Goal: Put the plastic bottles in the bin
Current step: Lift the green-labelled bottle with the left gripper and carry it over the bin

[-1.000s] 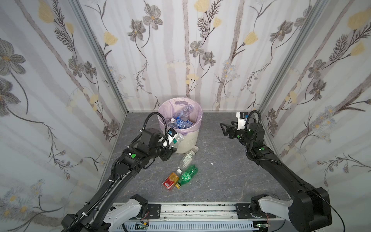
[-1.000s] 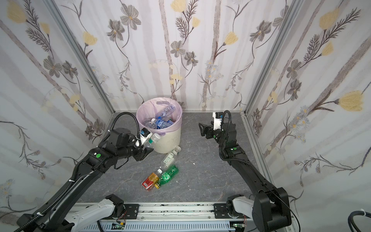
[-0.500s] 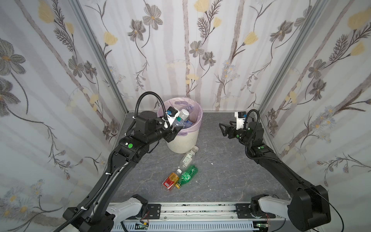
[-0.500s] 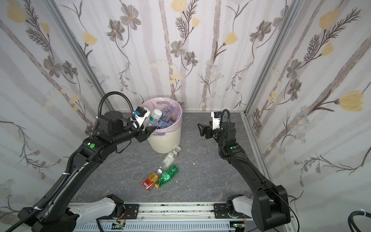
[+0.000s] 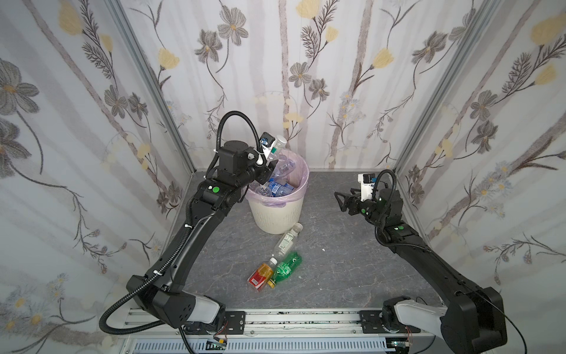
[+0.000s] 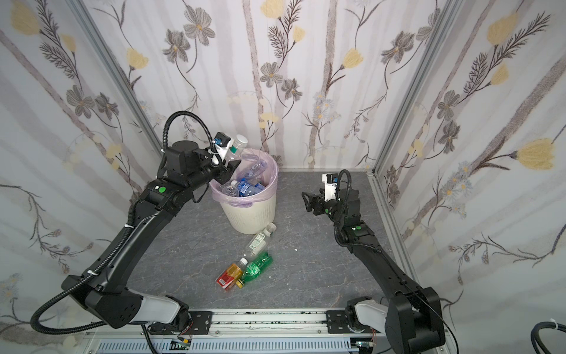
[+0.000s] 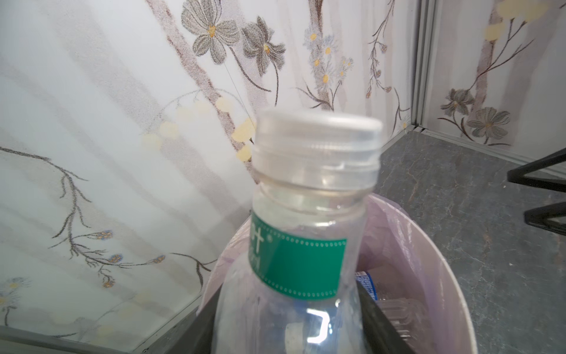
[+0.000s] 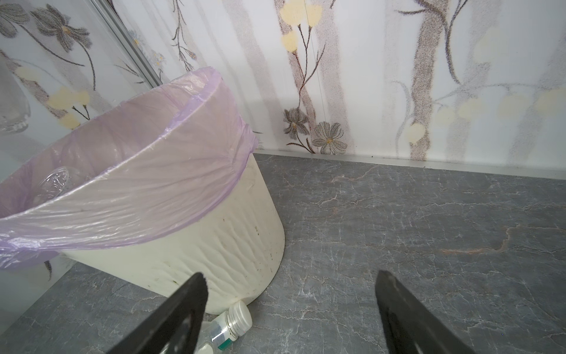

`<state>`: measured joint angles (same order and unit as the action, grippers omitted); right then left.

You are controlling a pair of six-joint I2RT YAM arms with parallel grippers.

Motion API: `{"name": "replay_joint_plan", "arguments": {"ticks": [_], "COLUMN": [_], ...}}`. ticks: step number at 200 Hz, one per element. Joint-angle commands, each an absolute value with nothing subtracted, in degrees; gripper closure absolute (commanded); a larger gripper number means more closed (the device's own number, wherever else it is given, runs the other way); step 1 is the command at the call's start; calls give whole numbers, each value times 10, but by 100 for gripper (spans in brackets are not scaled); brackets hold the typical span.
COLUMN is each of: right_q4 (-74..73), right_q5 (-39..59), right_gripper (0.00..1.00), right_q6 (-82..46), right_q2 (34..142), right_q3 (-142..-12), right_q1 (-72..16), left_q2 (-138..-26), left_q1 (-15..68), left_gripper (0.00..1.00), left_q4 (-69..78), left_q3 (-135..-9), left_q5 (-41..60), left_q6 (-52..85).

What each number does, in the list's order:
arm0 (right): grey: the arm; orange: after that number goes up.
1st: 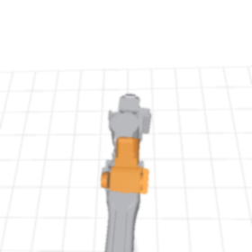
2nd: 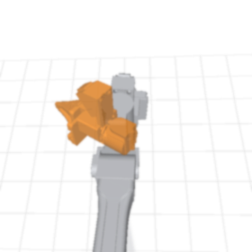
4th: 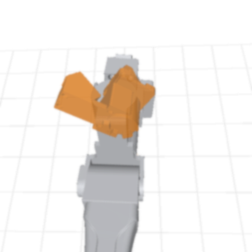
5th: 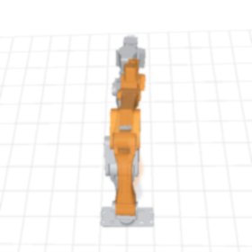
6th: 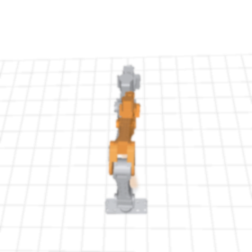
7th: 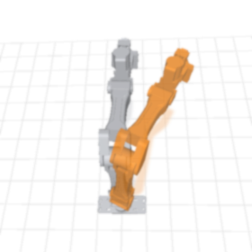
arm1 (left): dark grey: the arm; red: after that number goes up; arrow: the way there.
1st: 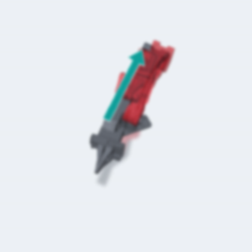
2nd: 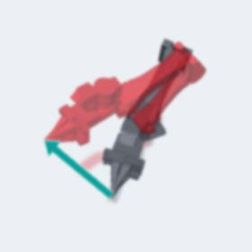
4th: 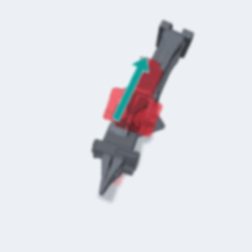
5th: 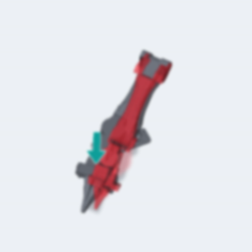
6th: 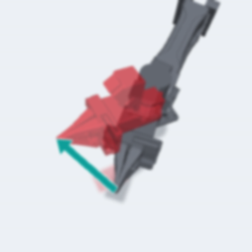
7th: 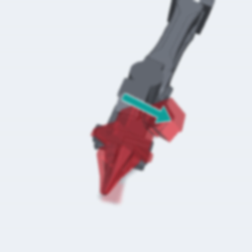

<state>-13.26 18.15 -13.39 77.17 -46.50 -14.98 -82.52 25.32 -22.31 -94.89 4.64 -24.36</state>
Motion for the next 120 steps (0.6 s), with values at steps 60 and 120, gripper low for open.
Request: {"name": "replay_joint_plan", "arguments": {"ticks": [60, 120], "right_q4": [-143, -147], "right_q5": [201, 205], "right_gripper": [14, 14], "right_q6": [-129, -135], "right_q2": [769, 778], "right_q3": [-463, -463], "right_q1": [-151, -151], "left_q2": [-912, -946], "left_q1": [195, 175], "left_gripper": [45, 44], "left_q4": [-151, -142], "left_q3": [-969, -972], "left_q5": [80, 112], "left_q6": [-303, -310]}}
